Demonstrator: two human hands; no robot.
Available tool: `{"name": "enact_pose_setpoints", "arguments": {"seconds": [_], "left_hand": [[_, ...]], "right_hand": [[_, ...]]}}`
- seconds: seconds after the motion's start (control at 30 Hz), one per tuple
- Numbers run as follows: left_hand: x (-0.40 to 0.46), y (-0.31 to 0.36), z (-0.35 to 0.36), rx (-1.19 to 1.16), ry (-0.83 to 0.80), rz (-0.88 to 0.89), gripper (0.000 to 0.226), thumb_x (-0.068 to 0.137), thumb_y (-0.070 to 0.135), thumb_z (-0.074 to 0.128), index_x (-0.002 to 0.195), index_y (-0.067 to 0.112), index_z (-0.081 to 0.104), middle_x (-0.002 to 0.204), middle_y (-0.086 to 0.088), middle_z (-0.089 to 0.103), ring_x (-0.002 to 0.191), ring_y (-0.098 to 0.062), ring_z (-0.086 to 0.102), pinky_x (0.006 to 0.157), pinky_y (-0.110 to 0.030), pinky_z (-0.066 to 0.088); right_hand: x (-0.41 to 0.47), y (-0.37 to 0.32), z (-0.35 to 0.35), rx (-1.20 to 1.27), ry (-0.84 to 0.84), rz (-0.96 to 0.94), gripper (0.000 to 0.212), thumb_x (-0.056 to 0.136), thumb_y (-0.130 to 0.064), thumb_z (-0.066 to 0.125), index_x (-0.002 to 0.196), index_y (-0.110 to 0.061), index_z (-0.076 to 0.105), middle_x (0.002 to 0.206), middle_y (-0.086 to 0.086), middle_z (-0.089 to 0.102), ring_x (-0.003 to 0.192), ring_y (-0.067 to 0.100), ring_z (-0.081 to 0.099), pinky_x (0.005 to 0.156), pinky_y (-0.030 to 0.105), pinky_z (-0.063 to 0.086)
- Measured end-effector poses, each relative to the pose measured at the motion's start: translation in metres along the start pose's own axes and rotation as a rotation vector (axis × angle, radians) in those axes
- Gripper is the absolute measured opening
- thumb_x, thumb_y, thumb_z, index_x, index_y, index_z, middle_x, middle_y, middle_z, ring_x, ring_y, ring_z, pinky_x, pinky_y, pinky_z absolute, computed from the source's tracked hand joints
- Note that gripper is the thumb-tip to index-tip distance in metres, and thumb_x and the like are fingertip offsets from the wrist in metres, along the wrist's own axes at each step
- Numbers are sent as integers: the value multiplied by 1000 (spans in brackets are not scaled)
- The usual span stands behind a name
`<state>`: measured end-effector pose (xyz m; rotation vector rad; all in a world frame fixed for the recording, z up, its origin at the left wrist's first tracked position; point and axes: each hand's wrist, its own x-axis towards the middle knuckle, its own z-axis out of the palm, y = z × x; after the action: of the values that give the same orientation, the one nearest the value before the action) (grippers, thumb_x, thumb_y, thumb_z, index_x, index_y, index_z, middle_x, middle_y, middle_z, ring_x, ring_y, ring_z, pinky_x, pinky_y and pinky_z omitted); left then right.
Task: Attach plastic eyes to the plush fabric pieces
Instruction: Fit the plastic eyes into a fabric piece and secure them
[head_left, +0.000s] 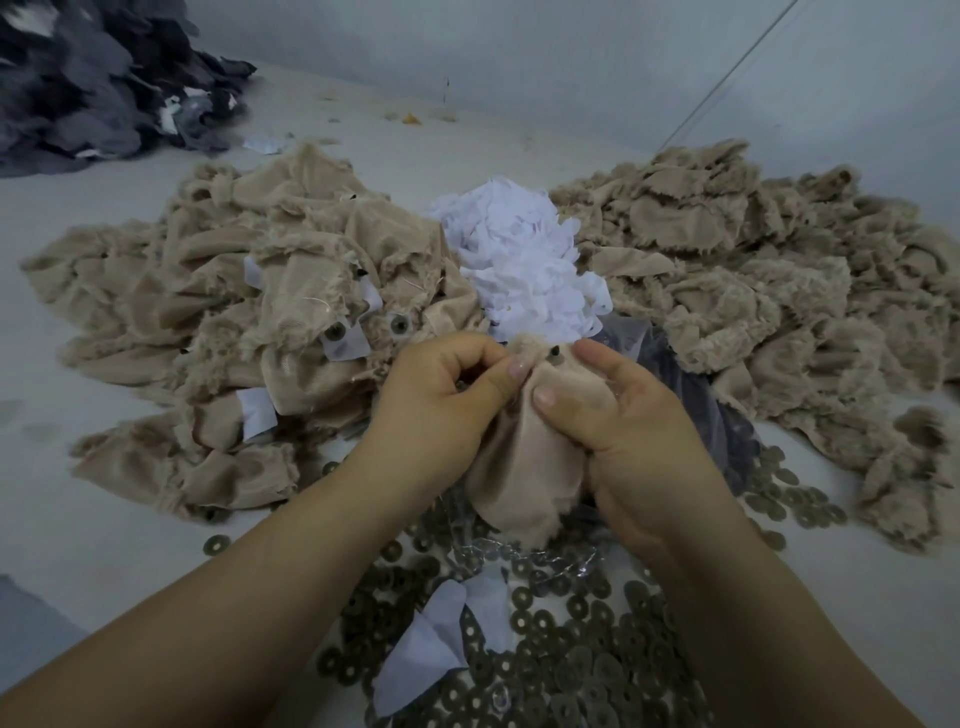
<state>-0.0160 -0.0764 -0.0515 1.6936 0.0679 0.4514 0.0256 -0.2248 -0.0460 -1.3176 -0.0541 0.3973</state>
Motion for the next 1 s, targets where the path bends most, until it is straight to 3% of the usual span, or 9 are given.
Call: {"name": "enact_pose_setpoints", "arguments": {"seconds": [0.13,0.3,0.43,0.57,0.7,0.77,0.83,0.9,1.0], "left_hand": [[-2,-2,0,-115,47,-71,35,99,18,56,65,11,55,47,-3,46,42,-15,40,43,-22,35],[-4,-7,2,-235,-7,-115,45,96,34,58,77,-7,57,65,-28,49,64,-25,44,64,-38,43],[-4,-7,1,-220,-84,-110,19,76,33,74,72,15,70,67,-7,64,62,-13,58,57,-20,51],[-4,-9,2,-294,-78,-120,6,78,14,73,73,18,73,74,-9,71,68,-15,66,61,-23,55],[-2,-9,-2,-280,-35,-124,16,81,9,72,69,20,72,68,-3,68,63,-12,62,57,-21,52],[1,-9,-7,-284,0,-132,18,80,11,72,66,23,72,64,1,66,58,-8,58,54,-18,49],[5,-6,-14,-335,28,-161,15,74,18,71,61,25,70,61,6,64,56,-5,56,52,-16,46],[9,-4,-25,-390,52,-176,12,71,22,69,60,24,69,62,6,63,58,-5,55,55,-17,47],[15,-1,-41,-454,73,-171,10,72,20,68,63,21,68,64,2,63,60,-10,57,60,-22,49]], "right_hand": [[2,-1,-2,91,42,-15,51,66,-15,77,114,-24,64,118,6,70,97,19,74,76,32,61],[1,2,2,130,82,49,28,88,-5,68,113,-18,64,111,8,73,91,18,75,69,28,60],[-1,2,5,137,78,67,28,85,-17,73,111,-14,64,100,8,77,88,20,76,63,27,59],[-3,3,7,21,54,38,74,44,-38,85,113,-21,63,116,8,72,102,23,72,82,37,60],[-3,-2,5,147,65,5,60,58,-18,80,115,-18,62,110,7,73,93,23,75,69,32,61],[0,-3,1,111,103,-30,46,72,-17,79,116,-18,61,91,-2,77,79,14,76,61,27,58],[3,-3,-4,-62,165,-74,21,93,-18,67,113,-18,60,69,-9,73,57,5,67,48,19,50],[8,-2,-10,-393,211,-134,6,100,-20,56,102,-19,62,64,-8,72,51,4,63,47,20,46],[12,4,-15,-1139,153,-250,18,93,-21,62,77,-26,68,67,-7,72,60,5,65,56,18,50]]}}
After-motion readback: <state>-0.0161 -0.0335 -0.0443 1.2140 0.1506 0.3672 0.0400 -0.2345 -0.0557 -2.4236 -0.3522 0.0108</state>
